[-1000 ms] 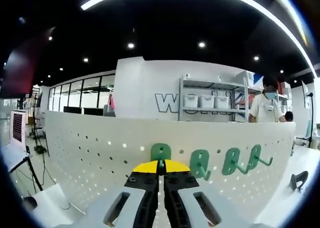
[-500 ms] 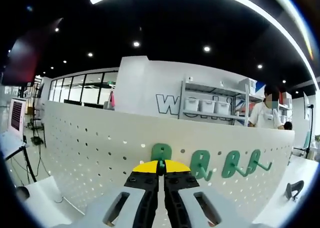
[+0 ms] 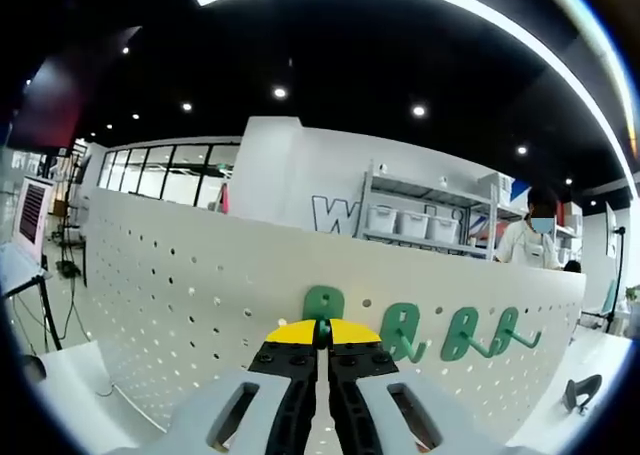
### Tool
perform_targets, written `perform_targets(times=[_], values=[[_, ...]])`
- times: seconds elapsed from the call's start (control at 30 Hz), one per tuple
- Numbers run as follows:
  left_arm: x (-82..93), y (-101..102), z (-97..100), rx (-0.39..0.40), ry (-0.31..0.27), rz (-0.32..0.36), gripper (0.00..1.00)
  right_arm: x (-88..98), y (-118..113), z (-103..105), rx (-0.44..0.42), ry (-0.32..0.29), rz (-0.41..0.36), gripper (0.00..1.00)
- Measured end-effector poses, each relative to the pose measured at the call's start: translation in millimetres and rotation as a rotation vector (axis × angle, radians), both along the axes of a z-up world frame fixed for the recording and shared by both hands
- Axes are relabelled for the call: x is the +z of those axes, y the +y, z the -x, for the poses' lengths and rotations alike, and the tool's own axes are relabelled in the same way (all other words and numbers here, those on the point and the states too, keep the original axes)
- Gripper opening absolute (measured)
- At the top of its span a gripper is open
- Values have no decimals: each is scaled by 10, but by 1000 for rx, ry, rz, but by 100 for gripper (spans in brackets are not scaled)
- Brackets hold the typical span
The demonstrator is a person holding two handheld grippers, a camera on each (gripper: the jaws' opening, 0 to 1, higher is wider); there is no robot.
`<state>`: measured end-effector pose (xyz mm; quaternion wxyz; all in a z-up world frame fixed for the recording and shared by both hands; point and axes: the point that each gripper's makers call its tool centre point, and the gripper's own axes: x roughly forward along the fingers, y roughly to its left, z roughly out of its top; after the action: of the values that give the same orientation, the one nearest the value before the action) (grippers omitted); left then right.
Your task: Insert the hook assembly into the mounting plate slot until the hook locks in place.
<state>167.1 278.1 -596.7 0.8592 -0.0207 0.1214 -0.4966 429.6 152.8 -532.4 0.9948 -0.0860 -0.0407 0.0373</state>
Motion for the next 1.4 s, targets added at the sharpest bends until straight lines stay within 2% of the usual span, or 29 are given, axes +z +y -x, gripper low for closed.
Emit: perform_targets(times=[0.03, 0.07, 0.1, 0.13, 0.17, 0.33, 0.43, 0.63, 1.07, 1.27, 1.4], values=[[-3, 1, 2, 0, 1, -1, 90, 16, 7, 8, 4, -13, -38, 0], [-7, 4, 3, 0, 2, -3, 90, 11, 8, 12, 10, -6, -94, 0], [-11, 8, 6, 0, 1, -5, 90, 10, 8, 18, 10, 2, -117, 0], [-13, 12, 7, 1, 2, -6, 90, 14, 11, 16, -5, -1, -50, 0], [-12, 15, 8, 2, 2, -6, 90, 18, 17, 19, -8, -4, -28, 0], [4, 20, 0, 7, -1, -2, 90, 13, 19, 51, 11, -10, -40, 2], [18, 7, 7, 3, -4, 1, 90, -12, 4, 58, 5, -10, -40, 8], [19, 11, 2, 5, -4, 0, 90, -24, 16, 71, 9, -13, -25, 6], [55, -11, 26, 1, -13, -1, 90, -113, -68, 230, -4, -13, -23, 12], [93, -4, 39, 9, -21, 0, 90, -105, -97, 304, -6, -20, -27, 18], [124, -7, 52, 14, -28, 3, 91, -76, -115, 364, -5, -26, -36, 26]])
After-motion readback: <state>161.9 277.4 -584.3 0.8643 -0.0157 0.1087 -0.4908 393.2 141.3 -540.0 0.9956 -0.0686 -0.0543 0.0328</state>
